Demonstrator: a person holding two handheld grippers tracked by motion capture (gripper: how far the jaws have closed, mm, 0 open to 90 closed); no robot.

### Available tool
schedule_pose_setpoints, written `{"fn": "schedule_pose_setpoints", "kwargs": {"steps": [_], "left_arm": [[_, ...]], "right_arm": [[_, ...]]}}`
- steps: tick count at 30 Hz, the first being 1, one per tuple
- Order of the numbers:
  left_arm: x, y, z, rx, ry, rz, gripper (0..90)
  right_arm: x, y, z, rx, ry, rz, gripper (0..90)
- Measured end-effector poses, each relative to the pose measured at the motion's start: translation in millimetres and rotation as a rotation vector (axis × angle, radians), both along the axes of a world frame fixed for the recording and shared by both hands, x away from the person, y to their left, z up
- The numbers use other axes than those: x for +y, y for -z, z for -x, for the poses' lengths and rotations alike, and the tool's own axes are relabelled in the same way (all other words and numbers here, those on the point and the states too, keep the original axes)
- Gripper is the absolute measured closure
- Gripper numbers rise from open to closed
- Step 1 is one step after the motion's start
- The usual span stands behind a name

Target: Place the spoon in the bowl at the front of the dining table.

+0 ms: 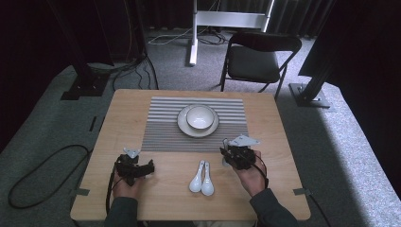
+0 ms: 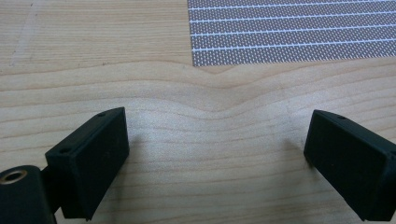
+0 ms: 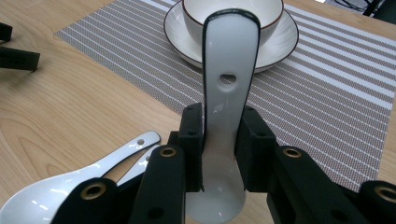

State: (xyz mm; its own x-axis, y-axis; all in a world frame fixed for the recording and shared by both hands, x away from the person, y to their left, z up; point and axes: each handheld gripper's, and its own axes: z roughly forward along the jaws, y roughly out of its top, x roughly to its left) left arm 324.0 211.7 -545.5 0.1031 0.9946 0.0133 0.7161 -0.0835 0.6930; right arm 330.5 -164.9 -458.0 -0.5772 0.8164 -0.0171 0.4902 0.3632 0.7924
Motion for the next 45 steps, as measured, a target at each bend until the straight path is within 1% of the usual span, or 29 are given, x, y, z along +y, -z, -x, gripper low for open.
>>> {"fn": "schedule_pose_setpoints", "kwargs": {"steps": [8, 21, 25, 29, 34, 38, 44, 45], "left_arm": [[0.1, -0.1, 0.0, 0.001, 0.001, -0.001, 7.0], [0.0, 0.0, 0.0, 0.0, 0.0, 0.0, 7.0], [-0.2, 0.1, -0.1, -0.002, -0.002, 0.001, 7.0], [0.3, -0.4, 0.1, 0.005, 0.003, -0.004, 7.0], [0.1, -0.2, 0.1, 0.003, 0.001, -0.001, 7.0], [0.0, -0.1, 0.0, 0.001, -0.001, 0.0, 7.0], [0.2, 0.0, 0.0, 0.001, 0.001, -0.002, 7.0], [0.1, -0.1, 0.1, 0.002, 0.001, -0.002, 7.0]], "right_arm": [[4.1, -5.0, -4.4, -0.011, -0.007, -0.001, 73.8], [10.8, -11.7, -11.0, -0.024, -0.01, -0.016, 73.9], [12.6, -14.8, -13.0, -0.029, -0.007, -0.034, 73.9], [16.3, -16.6, -12.9, -0.032, -0.011, -0.042, 73.9], [21.1, -21.6, -13.9, -0.044, -0.022, -0.05, 73.9], [23.6, -24.8, -14.7, -0.049, -0.027, -0.045, 73.9], [27.5, -35.7, -16.9, -0.071, -0.035, -0.047, 73.9], [27.5, -35.7, -16.9, -0.071, -0.035, -0.047, 73.9]]}}
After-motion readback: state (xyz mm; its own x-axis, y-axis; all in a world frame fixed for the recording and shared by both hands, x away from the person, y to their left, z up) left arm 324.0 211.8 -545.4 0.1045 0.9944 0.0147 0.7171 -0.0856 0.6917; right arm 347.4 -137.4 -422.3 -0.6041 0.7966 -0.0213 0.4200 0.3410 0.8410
